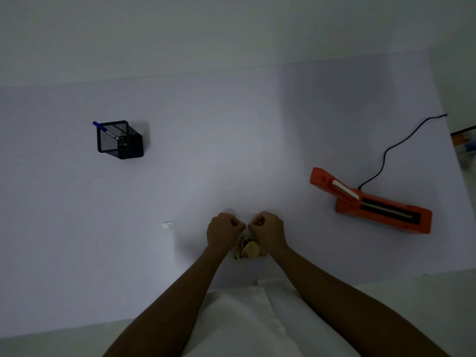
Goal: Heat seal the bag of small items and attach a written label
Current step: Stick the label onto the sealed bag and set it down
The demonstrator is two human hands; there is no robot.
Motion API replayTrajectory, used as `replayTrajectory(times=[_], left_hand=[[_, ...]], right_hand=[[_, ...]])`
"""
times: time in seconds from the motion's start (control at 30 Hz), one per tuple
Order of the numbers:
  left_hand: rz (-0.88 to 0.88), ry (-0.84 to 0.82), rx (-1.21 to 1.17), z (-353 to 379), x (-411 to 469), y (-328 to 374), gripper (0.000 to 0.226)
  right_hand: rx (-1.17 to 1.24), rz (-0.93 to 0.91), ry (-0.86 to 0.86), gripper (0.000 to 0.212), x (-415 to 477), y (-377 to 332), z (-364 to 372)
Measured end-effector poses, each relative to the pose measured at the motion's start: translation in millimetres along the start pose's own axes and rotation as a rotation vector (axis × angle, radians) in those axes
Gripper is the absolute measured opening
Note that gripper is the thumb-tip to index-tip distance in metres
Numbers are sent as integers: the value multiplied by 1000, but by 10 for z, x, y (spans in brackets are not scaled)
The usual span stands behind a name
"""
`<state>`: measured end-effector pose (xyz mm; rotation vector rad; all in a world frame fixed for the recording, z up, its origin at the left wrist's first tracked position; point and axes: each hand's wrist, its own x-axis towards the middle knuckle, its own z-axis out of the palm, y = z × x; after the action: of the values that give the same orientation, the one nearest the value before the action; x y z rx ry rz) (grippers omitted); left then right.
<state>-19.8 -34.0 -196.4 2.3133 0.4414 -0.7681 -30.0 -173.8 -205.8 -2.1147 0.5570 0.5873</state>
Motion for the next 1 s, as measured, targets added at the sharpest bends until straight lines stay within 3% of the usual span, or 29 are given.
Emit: replayTrajectory(times=[0.23,0.43,0.7,1.0], left_hand=[[-19,12,4,3,-32,50,23],[-59,25,15,-46,-11,7,31],[-81,50,10,-37,-28,3,33],[-52,30,29,-50,-10,-10,33]], right_hand=[[-18,10,24,7,-5,-33,31],[2,43,57,32,8,43,-55],[54,40,56,21,0,97,-101],[65,98,77,40,5,-8,15]])
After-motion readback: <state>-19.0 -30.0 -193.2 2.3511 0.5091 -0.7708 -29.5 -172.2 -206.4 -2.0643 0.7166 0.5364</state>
